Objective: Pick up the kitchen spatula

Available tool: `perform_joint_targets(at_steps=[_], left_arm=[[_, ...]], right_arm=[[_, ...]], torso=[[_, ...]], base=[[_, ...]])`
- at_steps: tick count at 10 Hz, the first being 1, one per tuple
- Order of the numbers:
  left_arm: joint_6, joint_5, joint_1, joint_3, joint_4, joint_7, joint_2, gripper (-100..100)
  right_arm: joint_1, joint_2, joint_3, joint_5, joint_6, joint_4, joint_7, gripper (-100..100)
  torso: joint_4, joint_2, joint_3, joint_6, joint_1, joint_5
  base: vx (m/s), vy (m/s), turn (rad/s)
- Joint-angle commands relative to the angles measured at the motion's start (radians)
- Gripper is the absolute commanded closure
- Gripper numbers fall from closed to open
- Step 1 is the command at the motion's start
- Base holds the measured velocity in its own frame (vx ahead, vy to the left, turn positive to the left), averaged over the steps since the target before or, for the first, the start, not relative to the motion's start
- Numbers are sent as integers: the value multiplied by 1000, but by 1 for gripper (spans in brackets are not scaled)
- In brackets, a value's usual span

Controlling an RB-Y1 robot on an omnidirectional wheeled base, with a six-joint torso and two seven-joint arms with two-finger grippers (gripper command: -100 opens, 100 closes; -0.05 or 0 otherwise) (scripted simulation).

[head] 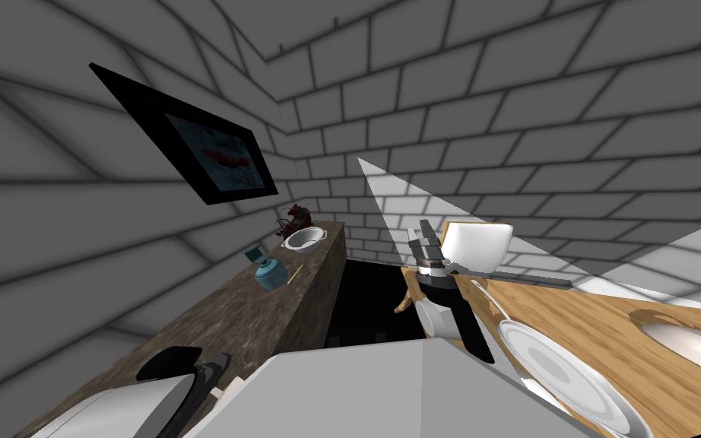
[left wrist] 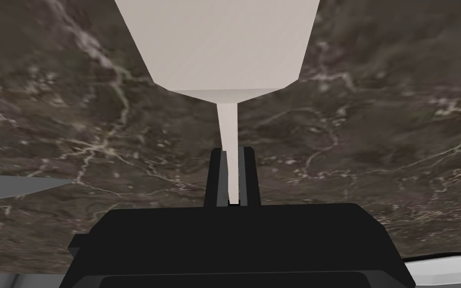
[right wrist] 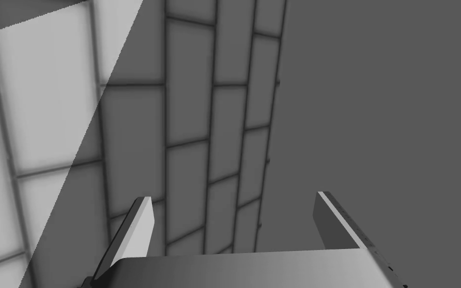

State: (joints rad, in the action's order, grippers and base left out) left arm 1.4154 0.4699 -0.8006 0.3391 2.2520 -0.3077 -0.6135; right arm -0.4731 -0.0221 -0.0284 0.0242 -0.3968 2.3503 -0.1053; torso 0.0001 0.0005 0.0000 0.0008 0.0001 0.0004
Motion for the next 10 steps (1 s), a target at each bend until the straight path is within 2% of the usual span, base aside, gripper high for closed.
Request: perform_joint_targets(at_steps=[1, 3, 4, 5, 8, 9, 10], left_arm=[[0, 0, 0, 0, 0, 0, 0, 100], [0, 0, 0, 0, 0, 0, 0, 100], [0, 0, 0, 0, 0, 0, 0, 0], [22, 11, -8, 11, 33, 4, -4, 100], [56, 27, -24, 29, 83, 9, -11, 100], [48, 24, -15, 24, 67, 8, -11, 100], [51, 24, -15, 25, 69, 9, -12, 0]], right_arm=[[0, 0, 0, 0, 0, 0, 0, 0], [0, 0, 0, 0, 0, 0, 0, 0], [0, 0, 0, 0, 0, 0, 0, 0], [0, 0, 0, 0, 0, 0, 0, 0], [0, 0, 0, 0, 0, 0, 0, 0], [0, 0, 0, 0, 0, 0, 0, 0], [0, 0, 0, 0, 0, 0, 0, 0]], torso=[[0, 0, 0, 0, 0, 0], [0, 0, 0, 0, 0, 0], [0, 0, 0, 0, 0, 0], [0, 0, 0, 0, 0, 0], [0, -1, -1, 0, -1, 0], [0, -2, -1, 0, -1, 0], [0, -1, -1, 0, 0, 0]], base=[[0, 0, 0], [0, 0, 0], [0, 0, 0], [13, 0, 55], [20, -5, 33], [6, 1, -1], [0, 0, 0]])
